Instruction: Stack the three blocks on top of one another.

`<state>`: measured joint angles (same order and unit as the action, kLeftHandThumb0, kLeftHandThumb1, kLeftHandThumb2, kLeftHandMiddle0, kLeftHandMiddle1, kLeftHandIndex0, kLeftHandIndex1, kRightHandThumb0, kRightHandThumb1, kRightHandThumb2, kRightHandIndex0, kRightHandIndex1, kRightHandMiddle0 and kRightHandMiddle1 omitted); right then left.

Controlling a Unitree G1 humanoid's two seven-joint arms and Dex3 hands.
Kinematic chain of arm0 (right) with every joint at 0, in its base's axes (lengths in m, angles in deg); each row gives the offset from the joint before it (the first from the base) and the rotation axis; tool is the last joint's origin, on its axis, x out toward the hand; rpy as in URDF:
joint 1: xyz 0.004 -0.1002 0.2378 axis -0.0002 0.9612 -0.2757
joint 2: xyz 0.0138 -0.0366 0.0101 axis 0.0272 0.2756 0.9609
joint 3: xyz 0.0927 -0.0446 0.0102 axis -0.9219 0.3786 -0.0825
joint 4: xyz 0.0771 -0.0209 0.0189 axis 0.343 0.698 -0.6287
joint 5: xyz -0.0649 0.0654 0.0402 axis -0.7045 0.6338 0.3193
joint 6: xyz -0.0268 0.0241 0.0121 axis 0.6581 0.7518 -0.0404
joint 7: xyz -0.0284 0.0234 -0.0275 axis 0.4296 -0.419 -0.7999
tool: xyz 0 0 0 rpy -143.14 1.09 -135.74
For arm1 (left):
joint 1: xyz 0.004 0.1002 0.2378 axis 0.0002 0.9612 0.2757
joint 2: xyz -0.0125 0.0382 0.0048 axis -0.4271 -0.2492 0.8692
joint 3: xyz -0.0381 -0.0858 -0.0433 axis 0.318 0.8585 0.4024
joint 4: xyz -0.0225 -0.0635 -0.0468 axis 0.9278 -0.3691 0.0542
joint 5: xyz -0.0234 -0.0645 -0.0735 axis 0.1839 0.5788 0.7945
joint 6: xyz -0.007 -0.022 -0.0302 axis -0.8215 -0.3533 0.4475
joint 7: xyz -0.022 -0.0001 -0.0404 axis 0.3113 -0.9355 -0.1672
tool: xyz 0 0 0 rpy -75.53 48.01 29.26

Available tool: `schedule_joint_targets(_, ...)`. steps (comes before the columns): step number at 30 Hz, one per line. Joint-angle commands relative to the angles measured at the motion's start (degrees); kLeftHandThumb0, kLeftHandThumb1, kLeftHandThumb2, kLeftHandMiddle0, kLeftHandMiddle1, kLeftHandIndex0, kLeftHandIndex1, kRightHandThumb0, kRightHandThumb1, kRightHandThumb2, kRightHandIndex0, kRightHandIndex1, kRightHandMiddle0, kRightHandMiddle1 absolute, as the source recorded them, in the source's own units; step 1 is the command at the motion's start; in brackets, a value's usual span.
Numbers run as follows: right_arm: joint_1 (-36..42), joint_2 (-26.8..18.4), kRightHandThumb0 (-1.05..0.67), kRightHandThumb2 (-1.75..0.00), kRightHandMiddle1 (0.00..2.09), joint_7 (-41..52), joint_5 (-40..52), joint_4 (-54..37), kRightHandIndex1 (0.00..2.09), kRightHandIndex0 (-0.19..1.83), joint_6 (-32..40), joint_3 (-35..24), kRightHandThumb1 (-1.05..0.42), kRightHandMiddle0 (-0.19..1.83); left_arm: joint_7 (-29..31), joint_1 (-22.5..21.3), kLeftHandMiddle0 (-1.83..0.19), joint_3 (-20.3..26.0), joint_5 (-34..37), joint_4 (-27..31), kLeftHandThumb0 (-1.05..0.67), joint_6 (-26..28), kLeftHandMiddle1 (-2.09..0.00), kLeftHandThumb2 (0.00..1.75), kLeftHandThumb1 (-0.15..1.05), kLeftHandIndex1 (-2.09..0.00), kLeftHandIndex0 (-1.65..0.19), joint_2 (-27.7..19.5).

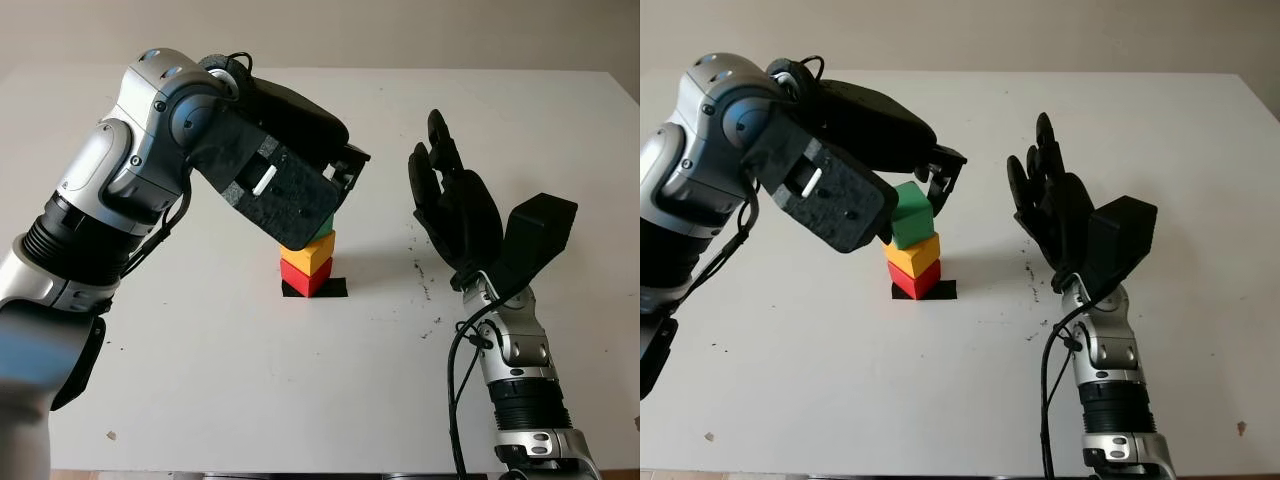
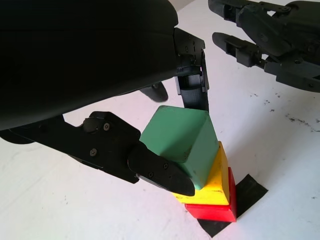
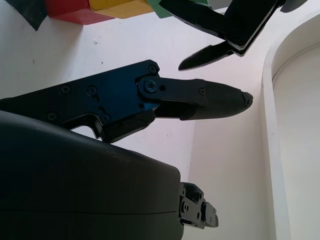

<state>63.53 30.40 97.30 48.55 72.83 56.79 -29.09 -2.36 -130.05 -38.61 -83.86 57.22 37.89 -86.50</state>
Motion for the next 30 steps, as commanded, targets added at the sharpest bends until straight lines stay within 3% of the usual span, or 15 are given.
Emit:
schedule_joint_targets(1, -0.16, -0.32, -0.74, -0.48, 0.0, 0.09, -0.11, -0.68, 0.0, -0.19, 0.27, 0.01, -1.05, -0.19, 0.67, -1.36, -0.14, -0.07, 0.46, 0.65, -0.46, -0.01, -0.21, 0.05, 0.89, -1.39, -0.05, -0.11)
schedule_joint_targets(8, -0.17, -0.28, -0.74, -0.48, 0.01, -0.25, -0.65, -0.63, 0.0, -0.19, 0.11, 0.18, -1.05, -0.19, 1.07, -0.95, -0.24, 0.39, 1.69, 0.62, -0.46, -1.01, -0.09, 0.05, 0.87, -1.05, -0.08, -0.66)
schedule_joint_targets(11, -0.34, -0.13, -0.74, -0.48, 0.01, -0.27, -0.54, -0.37, 0.0, -0.19, 0.2, 0.05, -1.05, -0.19, 1.02, -0.8, -0.29, 0.78, 3.12, 0.59, -0.47, -1.59, -0.12, 0.05, 0.87, -0.73, -0.09, -0.73)
schedule_joint_targets(14, -0.45, -0.15, -0.75, -0.48, 0.0, -0.31, -0.67, -0.19, 0.0, -0.19, 0.08, 0.1, -1.05, -0.19, 2.03, -1.47, -0.26, 0.22, 3.04, 0.91, -0.49, -0.94, -0.12, 0.05, 0.87, -0.55, -0.12, -0.98)
schedule_joint_targets(20, -0.37, -0.16, -0.74, -0.47, 0.0, 0.08, -0.46, 0.15, 0.0, -0.19, -0.45, -0.04, -1.05, -0.19, 4.23, -3.16, 0.08, 0.87, 2.84, 1.38, -0.6, 2.05, -0.02, 0.05, 0.89, -0.13, 0.02, -1.42)
schedule_joint_targets(25, -0.25, 0.05, -0.74, -0.47, 0.0, 0.42, -0.03, 0.24, 0.0, -0.19, -0.53, -0.17, -1.05, -0.19, 2.88, -3.79, 0.19, 4.28, 4.14, 1.81, -0.74, 4.87, 0.0, 0.06, 0.92, -0.02, 0.17, -3.16)
schedule_joint_targets(30, -0.4, -0.13, -0.74, -0.48, 0.0, 0.37, -0.64, 0.73, 0.0, -0.19, -0.83, 0.17, -1.05, -0.19, -1.17, -2.27, 0.19, 11.53, 8.65, 0.7, -0.83, 10.06, 0.0, 0.08, 0.99, 0.0, 0.19, -5.37)
